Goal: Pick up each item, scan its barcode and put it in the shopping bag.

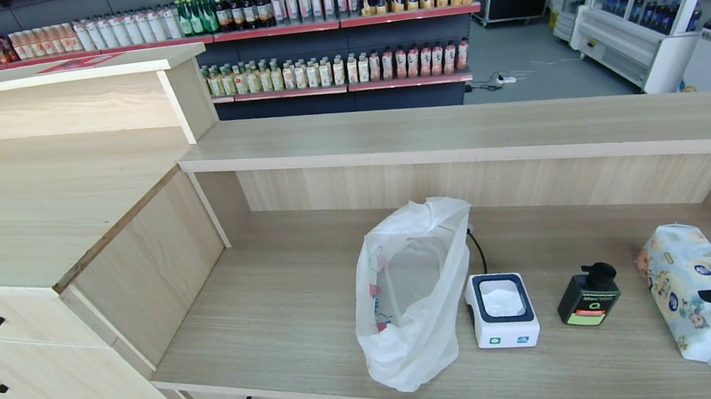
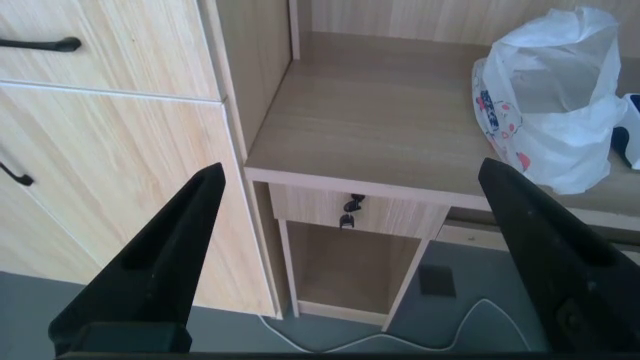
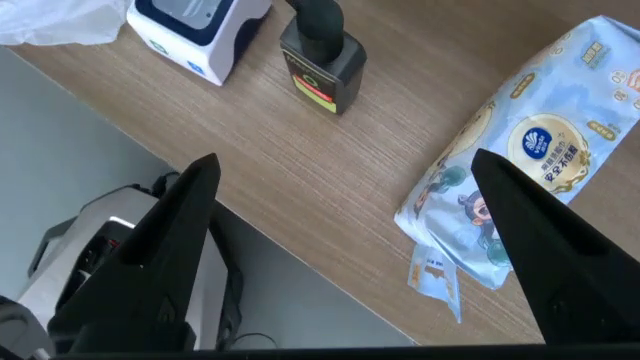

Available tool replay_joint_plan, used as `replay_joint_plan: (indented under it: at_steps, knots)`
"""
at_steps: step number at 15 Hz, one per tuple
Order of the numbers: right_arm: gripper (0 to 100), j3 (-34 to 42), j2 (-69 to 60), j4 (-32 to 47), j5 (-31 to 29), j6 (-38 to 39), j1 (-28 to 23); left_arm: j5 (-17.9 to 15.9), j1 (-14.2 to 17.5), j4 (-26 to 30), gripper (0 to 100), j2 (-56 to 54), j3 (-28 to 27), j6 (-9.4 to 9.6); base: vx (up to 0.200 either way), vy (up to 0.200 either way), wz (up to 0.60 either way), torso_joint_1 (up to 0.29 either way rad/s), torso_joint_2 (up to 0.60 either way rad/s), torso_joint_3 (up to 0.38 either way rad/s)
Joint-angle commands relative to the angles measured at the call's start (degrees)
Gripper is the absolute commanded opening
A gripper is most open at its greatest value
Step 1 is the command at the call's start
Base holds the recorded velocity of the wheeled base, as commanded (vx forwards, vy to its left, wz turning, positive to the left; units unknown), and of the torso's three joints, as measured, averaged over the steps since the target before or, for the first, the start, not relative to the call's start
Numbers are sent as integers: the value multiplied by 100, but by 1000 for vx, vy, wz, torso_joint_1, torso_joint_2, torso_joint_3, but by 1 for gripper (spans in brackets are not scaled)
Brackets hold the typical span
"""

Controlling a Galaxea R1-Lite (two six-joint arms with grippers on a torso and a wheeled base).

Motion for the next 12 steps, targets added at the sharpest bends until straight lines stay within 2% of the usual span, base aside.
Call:
replay_joint_plan:
  at_steps: [1,9,12]
  knots:
    - [100,-75,332,0,22,-49,-68,-2,0,0,100,6,0,-1,0,0,0,0,0,0]
    - [100,92,894,0,31,-893,-6,-2,0,0,100,6,0,-1,0,0,0,0,0,0]
    - [100,30,1176,-53,304,-1209,-6,-2,0,0,100,6,0,-1,0,0,0,0,0,0]
